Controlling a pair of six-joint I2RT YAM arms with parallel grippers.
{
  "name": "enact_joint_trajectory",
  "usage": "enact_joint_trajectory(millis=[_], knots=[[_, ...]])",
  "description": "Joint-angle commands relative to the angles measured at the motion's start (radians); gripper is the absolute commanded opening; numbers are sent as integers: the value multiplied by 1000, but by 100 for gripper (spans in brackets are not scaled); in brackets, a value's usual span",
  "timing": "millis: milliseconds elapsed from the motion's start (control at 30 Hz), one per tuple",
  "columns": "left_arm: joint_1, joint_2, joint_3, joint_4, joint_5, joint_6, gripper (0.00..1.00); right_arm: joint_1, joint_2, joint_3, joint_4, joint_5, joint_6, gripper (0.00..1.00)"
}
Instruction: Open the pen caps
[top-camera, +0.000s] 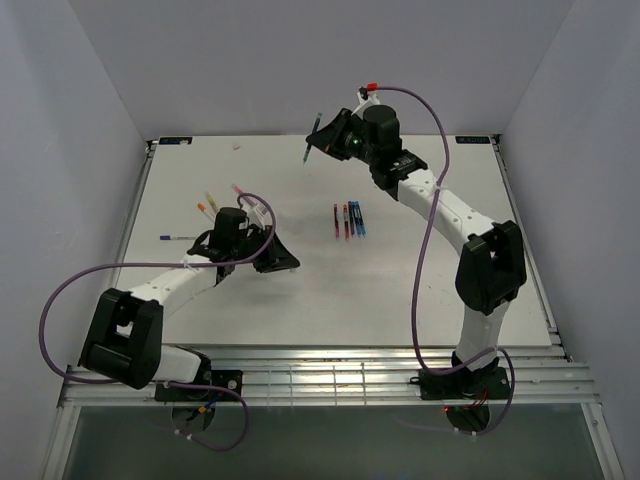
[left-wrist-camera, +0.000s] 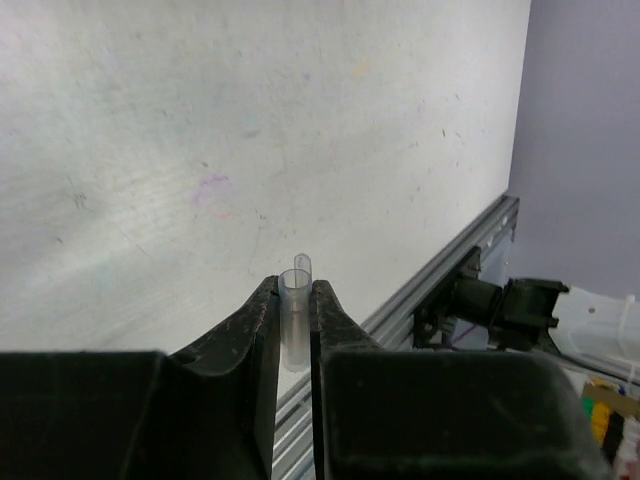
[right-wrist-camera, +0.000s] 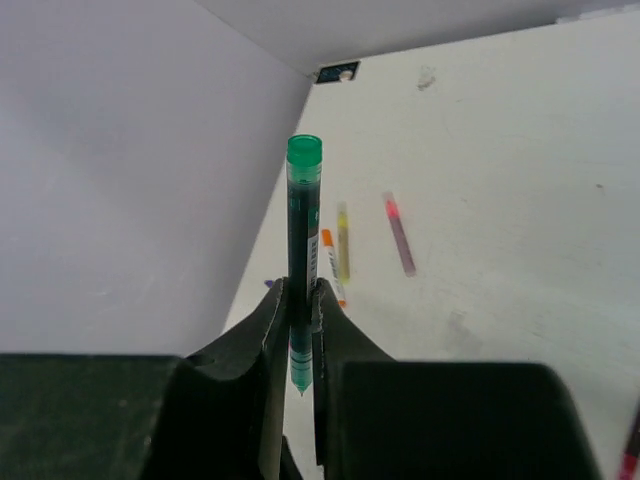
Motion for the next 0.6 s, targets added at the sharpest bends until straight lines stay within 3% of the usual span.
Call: enact_joint_trajectory(millis=[0, 367, 567], knots=[[15, 28, 116, -88, -127, 56, 0, -23, -45, -61, -167, 80, -149, 8], [90, 295, 407, -194, -345, 116, 0, -149, -167, -322, -265, 69, -374, 8], [104, 425, 521, -200, -423, 139, 8, -239, -144, -377, -280, 46, -463, 8]])
